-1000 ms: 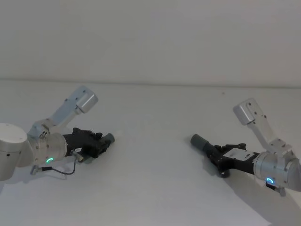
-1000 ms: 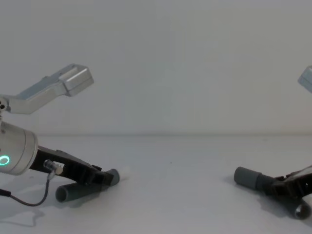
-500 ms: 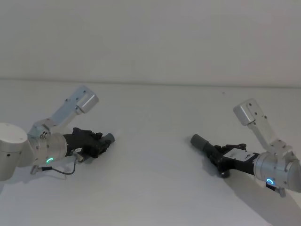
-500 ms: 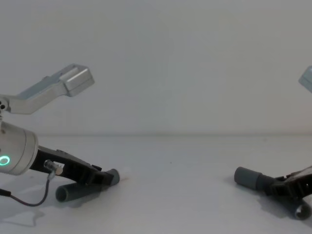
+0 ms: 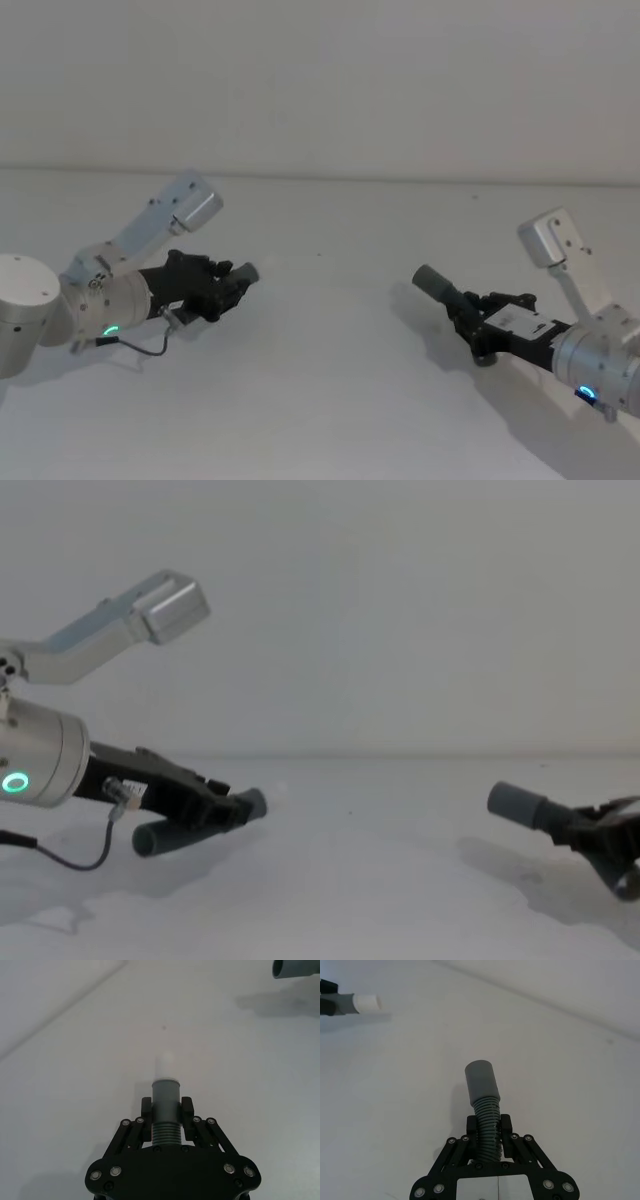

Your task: Use both hands to pick up one end of the pipe from the table, align the ends, and insert them.

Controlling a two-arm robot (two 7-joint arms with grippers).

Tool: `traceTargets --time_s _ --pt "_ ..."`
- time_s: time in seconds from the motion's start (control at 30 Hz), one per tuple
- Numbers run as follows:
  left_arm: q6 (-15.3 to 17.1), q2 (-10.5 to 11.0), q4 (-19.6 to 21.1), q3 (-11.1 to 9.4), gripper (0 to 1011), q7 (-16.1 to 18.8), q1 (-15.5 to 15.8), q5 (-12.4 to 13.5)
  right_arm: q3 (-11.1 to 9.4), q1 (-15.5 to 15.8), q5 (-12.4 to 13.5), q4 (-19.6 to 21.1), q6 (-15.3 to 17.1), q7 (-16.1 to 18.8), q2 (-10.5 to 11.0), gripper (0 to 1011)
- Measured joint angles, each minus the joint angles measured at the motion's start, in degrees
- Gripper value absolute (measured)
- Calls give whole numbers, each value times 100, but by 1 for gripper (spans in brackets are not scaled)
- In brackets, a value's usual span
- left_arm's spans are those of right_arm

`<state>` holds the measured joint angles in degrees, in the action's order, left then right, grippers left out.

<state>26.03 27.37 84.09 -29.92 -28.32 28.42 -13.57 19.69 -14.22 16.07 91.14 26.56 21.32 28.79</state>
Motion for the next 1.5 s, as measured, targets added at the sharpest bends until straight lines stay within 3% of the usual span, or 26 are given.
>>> traceTargets --time_s 0.33,0.8,1.1,1.33,1.5 --pt "-420 170 192 -30 335 -308 47 24 -238 306 16 412 -674 141 235 274" --pt "-1047 545 98 -112 335 -1157 297 -118 -357 451 174 708 -1559 982 852 274" --pt "-1422 715 27 -149 335 -1636 453 -256 -255 388 216 773 -1897 1590 1228 274" --pt "-1670 809 72 -187 335 -1969 539 -379 -62 263 204 839 -2089 2122 1510 274" --pt "-1782 849 153 -223 335 -2139 571 -450 57 198 155 894 -2140 2313 1614 274"
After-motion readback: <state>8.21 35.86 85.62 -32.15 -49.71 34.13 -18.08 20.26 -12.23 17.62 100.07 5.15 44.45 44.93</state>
